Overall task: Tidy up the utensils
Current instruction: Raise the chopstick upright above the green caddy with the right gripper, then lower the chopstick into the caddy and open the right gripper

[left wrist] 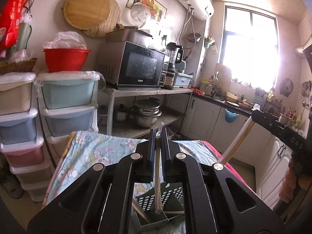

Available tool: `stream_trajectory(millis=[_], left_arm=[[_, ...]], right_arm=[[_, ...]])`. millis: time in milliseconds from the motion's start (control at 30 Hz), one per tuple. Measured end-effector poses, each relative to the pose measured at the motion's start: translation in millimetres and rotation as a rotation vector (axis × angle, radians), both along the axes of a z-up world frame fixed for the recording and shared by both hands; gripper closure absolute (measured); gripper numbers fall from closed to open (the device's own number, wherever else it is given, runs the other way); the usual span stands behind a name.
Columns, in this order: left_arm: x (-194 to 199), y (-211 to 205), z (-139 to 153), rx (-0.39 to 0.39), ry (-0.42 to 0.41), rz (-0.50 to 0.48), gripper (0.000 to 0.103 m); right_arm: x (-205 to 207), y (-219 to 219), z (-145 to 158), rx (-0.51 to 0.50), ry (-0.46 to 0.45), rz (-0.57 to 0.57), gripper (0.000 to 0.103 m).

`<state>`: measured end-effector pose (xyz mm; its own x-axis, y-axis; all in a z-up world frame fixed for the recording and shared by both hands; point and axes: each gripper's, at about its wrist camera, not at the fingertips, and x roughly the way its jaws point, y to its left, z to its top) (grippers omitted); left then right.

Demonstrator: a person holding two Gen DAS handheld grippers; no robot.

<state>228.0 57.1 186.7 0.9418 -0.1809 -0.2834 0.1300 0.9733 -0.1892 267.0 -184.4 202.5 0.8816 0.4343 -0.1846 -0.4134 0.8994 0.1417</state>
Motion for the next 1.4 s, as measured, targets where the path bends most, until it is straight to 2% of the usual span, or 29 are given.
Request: stream_trajectory(millis=[633, 1300, 1400], left_arm=[[16.7, -4.2, -48.7, -0.005, 0.067, -0.013, 0.100], [19.3, -11.6, -79.7, 0.000, 0.132, -0.039, 0.100], [19.2, -10.8, -83.2, -0.006, 0.146, -0.037, 0.100]], right_arm=[[35.0, 13.7, -58.5, -0.021, 0.117, -0.005, 0.098], [48.6, 17.5, -93.1, -0.017, 0.212, -0.006, 0.097], [48.2, 16.1, -97.2, -0.013, 0.226, -0.004, 0.094]])
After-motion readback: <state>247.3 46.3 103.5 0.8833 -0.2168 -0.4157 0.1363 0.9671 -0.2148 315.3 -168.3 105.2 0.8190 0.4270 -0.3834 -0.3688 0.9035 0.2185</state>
